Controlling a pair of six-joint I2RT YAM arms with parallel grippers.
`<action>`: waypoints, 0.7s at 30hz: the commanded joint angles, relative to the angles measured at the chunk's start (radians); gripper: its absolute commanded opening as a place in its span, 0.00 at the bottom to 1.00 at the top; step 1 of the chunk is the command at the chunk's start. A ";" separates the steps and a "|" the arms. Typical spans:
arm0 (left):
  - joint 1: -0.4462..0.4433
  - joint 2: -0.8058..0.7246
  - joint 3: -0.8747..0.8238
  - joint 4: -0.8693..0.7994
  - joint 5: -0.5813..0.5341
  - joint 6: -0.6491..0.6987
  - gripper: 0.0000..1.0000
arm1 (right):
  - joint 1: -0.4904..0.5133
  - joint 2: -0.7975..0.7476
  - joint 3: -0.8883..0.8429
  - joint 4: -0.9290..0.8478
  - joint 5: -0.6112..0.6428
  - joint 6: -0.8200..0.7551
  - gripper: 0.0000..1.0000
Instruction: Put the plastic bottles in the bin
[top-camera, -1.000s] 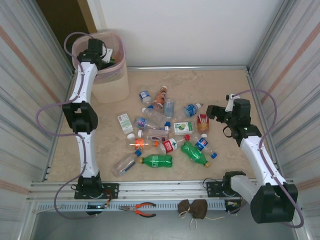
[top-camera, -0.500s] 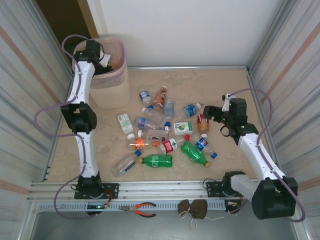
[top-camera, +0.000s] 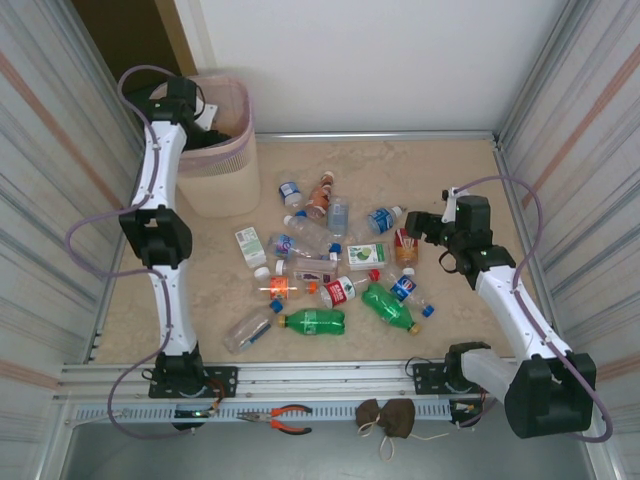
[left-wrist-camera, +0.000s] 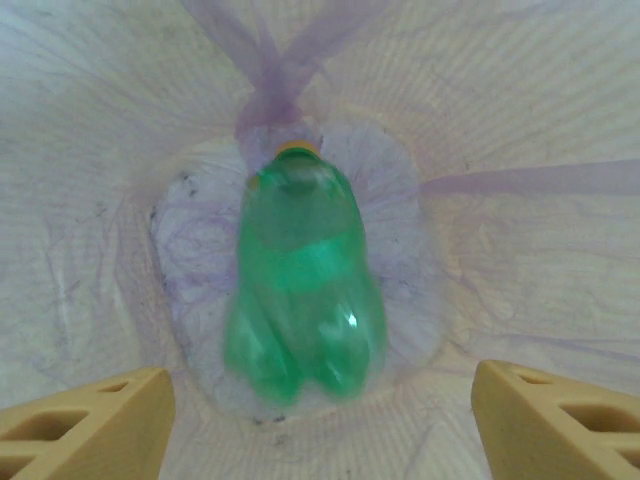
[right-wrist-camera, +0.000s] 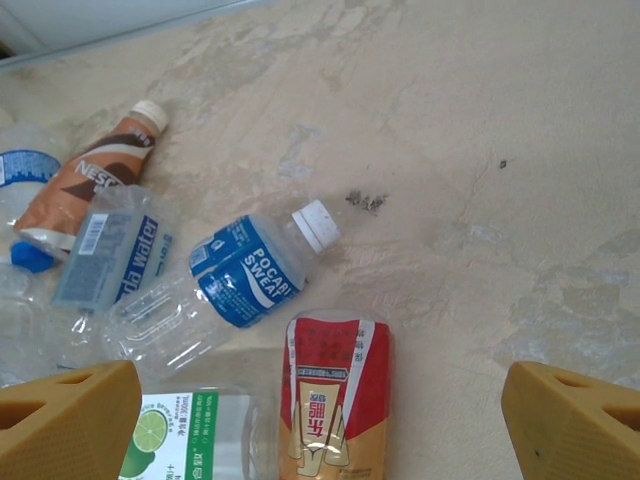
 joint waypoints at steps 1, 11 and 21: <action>0.003 -0.096 0.041 0.001 0.029 -0.018 0.78 | 0.009 -0.038 0.042 -0.010 0.010 0.022 0.92; -0.003 -0.269 0.012 0.005 0.108 -0.050 0.76 | 0.009 -0.096 0.058 -0.050 0.010 0.028 0.92; -0.114 -0.537 -0.253 -0.008 0.083 -0.049 0.74 | 0.009 -0.119 0.063 -0.087 -0.034 0.031 0.92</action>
